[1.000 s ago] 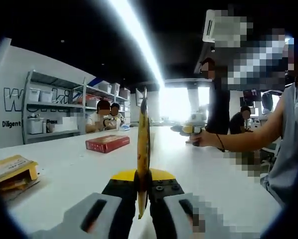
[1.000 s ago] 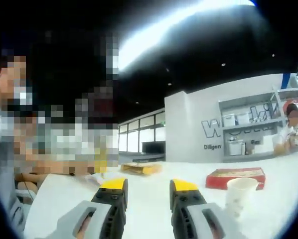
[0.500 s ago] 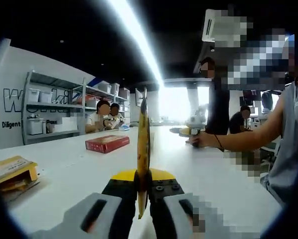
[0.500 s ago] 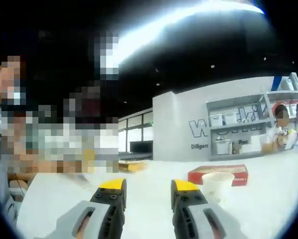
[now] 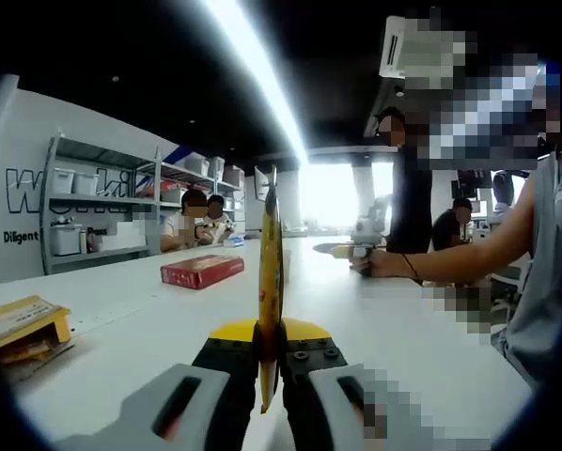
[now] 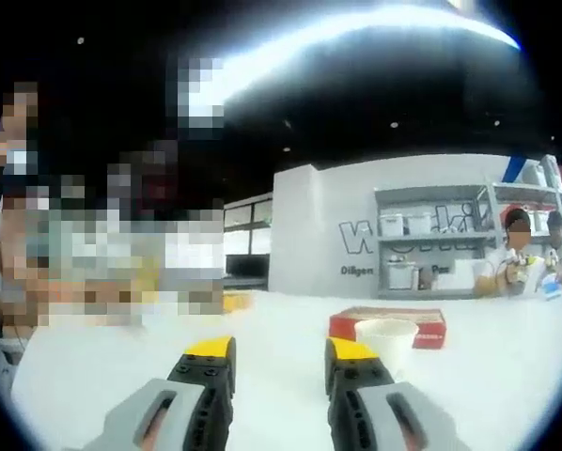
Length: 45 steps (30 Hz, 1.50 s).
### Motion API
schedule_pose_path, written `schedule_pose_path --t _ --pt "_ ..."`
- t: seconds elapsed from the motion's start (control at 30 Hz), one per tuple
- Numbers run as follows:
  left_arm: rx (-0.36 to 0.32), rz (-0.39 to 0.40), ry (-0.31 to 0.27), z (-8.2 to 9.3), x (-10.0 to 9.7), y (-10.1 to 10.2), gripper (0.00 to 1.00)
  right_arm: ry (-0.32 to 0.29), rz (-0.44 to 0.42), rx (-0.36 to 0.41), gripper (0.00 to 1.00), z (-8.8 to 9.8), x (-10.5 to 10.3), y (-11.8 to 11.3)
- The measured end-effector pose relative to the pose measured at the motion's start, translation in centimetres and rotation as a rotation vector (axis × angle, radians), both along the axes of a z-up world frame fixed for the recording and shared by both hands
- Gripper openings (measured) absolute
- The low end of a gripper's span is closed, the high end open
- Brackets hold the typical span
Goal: Tear open the coffee pouch, take out the coffee, and pour the coffee from the pouch into the cup
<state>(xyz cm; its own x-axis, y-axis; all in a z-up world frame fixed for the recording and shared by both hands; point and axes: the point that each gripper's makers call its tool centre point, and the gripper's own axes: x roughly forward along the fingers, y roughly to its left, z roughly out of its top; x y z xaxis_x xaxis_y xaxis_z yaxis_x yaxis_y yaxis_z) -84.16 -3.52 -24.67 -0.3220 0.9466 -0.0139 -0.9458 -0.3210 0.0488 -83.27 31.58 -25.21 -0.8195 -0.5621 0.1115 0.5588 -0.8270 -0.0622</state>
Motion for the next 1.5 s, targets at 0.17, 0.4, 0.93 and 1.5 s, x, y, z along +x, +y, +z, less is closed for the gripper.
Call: schedule_pose_path --t 0.17,0.4,0.93,1.5 --pt "0.003 0.003 0.003 0.1 -0.1 -0.1 0.10 0.009 -0.021 0.004 0.41 0.0 -0.6 0.7" --pt "-0.001 0.005 0.002 -0.1 -0.4 -0.3 0.10 -0.009 -0.046 0.030 0.44 -0.6 -1.6 1.2" --pt "-0.012 -0.002 0.007 -0.4 -0.1 0.0 0.10 -0.060 -0.169 0.062 0.49 -1.8 -5.1 4.0" --pt "-0.011 -0.006 0.039 0.1 0.3 0.1 0.10 -0.062 -0.216 0.113 0.51 -2.0 -9.4 5.8"
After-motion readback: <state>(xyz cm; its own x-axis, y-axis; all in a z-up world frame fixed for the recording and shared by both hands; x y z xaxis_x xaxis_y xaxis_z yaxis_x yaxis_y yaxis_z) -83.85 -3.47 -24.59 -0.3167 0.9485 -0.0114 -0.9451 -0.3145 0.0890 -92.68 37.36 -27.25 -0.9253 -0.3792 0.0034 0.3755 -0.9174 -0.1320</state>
